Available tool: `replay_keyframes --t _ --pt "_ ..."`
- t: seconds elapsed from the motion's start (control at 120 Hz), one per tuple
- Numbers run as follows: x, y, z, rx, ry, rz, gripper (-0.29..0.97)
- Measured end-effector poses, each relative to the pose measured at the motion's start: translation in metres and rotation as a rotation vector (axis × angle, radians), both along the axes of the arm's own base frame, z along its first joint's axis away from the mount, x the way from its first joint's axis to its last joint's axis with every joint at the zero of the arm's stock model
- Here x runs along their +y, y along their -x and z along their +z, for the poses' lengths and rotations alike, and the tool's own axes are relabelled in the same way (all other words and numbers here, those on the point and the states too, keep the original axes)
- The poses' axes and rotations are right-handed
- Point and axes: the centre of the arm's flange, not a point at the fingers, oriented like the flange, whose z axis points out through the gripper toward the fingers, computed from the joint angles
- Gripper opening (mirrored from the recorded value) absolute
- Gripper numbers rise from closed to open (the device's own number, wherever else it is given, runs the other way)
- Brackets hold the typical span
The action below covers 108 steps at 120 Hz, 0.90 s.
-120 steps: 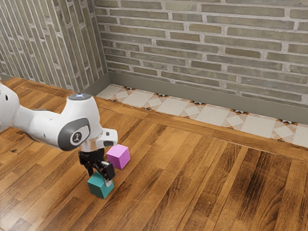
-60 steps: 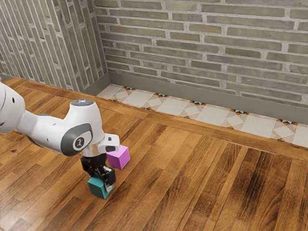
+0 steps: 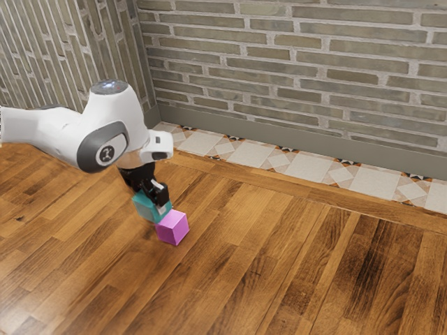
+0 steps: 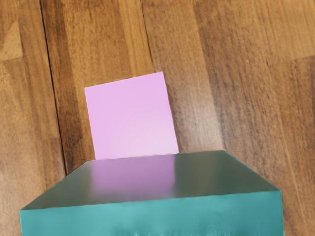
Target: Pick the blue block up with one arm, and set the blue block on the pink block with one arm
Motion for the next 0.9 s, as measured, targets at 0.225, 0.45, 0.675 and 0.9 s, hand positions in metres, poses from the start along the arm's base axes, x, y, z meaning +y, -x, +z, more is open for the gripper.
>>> replay_keyframes --t 0.225,0.45,0.675,0.9 --pt "-0.005 -0.054 0.006 0.044 -0.016 0.0 0.37" --pt "0.014 -0.072 -0.016 0.099 -0.012 0.051 0.37" --pt "0.012 -0.081 -0.03 0.126 -0.01 0.056 0.37" --pt "0.013 -0.091 -0.042 0.139 -0.006 0.063 0.37"
